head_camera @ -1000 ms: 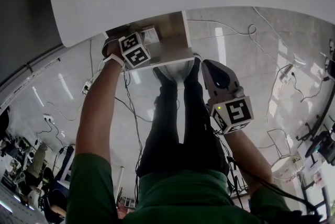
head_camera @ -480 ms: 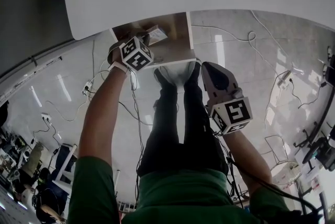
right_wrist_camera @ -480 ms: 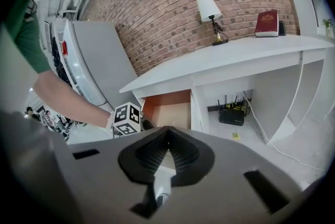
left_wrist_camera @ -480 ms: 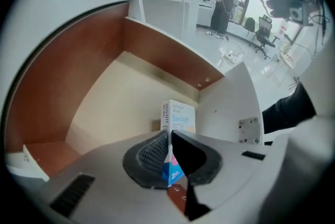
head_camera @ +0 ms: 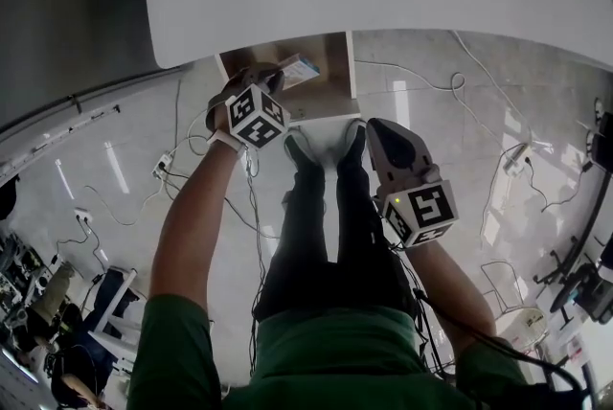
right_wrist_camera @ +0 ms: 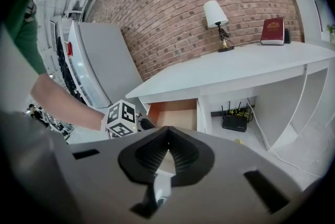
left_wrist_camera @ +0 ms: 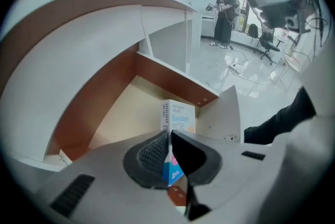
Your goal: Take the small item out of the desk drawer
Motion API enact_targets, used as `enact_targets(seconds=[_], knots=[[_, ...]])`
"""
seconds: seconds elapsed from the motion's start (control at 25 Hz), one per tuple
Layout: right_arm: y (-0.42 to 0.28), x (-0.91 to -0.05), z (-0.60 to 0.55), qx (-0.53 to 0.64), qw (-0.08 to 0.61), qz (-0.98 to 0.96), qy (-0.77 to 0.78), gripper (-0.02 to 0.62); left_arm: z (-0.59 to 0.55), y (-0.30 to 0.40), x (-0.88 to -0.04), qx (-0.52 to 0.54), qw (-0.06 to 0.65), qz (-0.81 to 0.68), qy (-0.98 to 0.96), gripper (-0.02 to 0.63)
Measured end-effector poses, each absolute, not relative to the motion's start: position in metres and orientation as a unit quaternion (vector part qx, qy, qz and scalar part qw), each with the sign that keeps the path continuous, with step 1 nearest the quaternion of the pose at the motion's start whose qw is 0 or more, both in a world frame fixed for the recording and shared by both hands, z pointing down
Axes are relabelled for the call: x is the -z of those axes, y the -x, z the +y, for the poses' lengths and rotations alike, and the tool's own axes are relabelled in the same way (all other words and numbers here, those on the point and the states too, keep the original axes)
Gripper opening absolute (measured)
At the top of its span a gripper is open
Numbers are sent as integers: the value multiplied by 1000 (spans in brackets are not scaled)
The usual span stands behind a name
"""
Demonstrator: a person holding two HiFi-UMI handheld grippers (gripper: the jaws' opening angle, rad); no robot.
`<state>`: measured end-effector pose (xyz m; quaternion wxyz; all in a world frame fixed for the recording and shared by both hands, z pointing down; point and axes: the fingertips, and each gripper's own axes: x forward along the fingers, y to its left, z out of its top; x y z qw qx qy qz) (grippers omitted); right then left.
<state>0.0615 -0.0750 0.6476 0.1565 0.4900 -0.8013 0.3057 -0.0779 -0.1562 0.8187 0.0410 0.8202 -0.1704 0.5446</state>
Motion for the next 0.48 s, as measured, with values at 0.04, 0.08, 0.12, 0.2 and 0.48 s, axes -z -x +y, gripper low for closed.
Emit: enact_targets(seconds=[0.04,0.08,0.12,0.2,0.48], knots=[[-61,-645,-76,-305,156,-802,-490,5,-156,78,-812,-540,44,-174,-823,23],[-60,-642,-77,-303,155,-802,-490,5,-155,78,-806,-535,46,-177,-824,23],[-59,-639,-77,-302,154,-803,-490,5,-155,78,-801,-532,48,-180,-826,23],[-58,-632,-79,-299,152,-805,-489,5,-155,79,-789,-526,50,-187,-828,23],[-53,-605,-82,-280,155,-814,-485,5,-150,80,-746,-514,41,-189,-836,23]])
